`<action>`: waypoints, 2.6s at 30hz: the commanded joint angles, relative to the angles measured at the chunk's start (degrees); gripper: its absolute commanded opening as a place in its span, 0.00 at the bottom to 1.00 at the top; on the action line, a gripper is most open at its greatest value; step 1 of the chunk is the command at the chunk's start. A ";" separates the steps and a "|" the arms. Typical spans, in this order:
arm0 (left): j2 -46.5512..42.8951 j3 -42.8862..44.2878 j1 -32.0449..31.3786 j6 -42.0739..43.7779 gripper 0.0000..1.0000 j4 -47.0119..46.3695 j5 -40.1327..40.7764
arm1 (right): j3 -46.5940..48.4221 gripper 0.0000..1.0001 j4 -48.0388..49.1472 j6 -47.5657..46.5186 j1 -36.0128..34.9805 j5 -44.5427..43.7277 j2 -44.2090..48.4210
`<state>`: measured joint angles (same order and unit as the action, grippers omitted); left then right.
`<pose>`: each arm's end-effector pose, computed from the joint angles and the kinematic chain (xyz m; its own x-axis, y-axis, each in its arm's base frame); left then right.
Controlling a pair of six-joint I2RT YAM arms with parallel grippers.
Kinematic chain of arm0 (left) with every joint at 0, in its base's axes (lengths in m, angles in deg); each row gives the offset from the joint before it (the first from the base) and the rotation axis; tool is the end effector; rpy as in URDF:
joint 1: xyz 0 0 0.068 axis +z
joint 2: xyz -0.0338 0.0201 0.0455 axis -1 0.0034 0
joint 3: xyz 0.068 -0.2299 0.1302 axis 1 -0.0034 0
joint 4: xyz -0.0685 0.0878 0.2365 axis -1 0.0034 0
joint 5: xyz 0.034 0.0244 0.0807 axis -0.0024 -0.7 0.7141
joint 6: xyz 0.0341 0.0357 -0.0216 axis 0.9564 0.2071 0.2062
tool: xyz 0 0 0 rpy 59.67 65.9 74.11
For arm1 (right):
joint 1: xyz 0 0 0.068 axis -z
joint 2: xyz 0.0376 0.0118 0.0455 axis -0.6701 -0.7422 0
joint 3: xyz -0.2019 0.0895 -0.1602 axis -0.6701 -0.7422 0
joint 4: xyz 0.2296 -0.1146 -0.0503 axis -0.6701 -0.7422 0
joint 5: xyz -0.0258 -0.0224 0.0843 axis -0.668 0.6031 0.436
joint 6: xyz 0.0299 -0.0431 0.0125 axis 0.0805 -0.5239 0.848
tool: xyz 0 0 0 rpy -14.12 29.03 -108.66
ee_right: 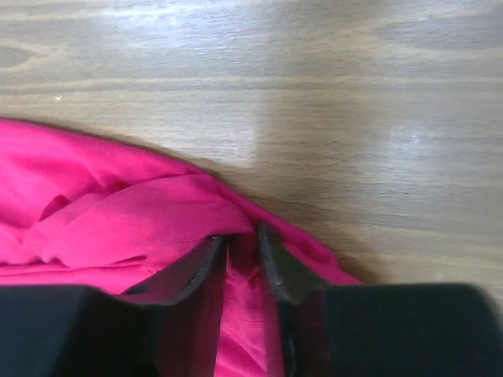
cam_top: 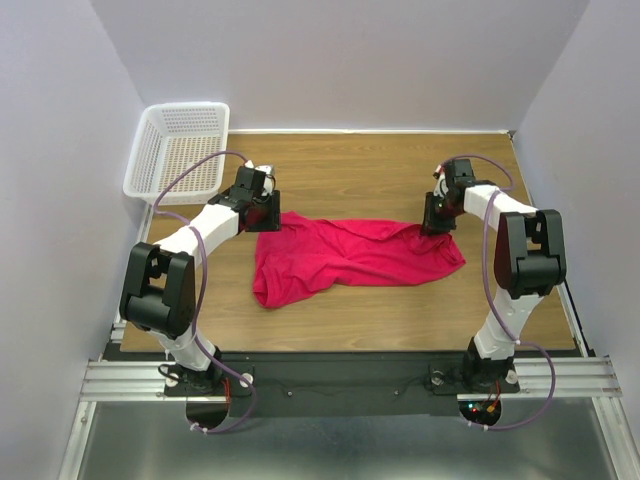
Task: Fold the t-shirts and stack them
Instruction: Flatten the tshirt out
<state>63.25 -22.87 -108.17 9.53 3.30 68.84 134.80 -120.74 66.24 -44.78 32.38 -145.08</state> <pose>0.3334 -0.1134 0.2284 -0.7333 0.0161 -0.6797 0.2078 0.9572 -0.2015 0.3765 0.0256 0.1713 -0.9282 0.0897 -0.3612 -0.0061 0.9667 0.2558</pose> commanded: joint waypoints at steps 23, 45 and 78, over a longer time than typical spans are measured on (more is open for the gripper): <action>6.43 7.54 0.79 3.35 0.56 -2.75 5.68 | 11.58 0.01 0.13 -4.43 -1.52 -5.52 0.41; 10.56 7.28 1.85 -11.85 0.62 -4.68 0.25 | 9.73 0.01 0.31 -4.87 -2.05 -6.67 1.55; 21.72 20.73 -1.40 -9.14 0.61 -4.50 3.42 | 8.41 0.01 0.66 -5.13 -2.05 -6.67 2.34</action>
<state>86.75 -4.73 -109.35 -2.40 -2.52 69.84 143.35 -121.30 61.60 -46.33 25.98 -145.06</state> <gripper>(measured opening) 0.617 0.027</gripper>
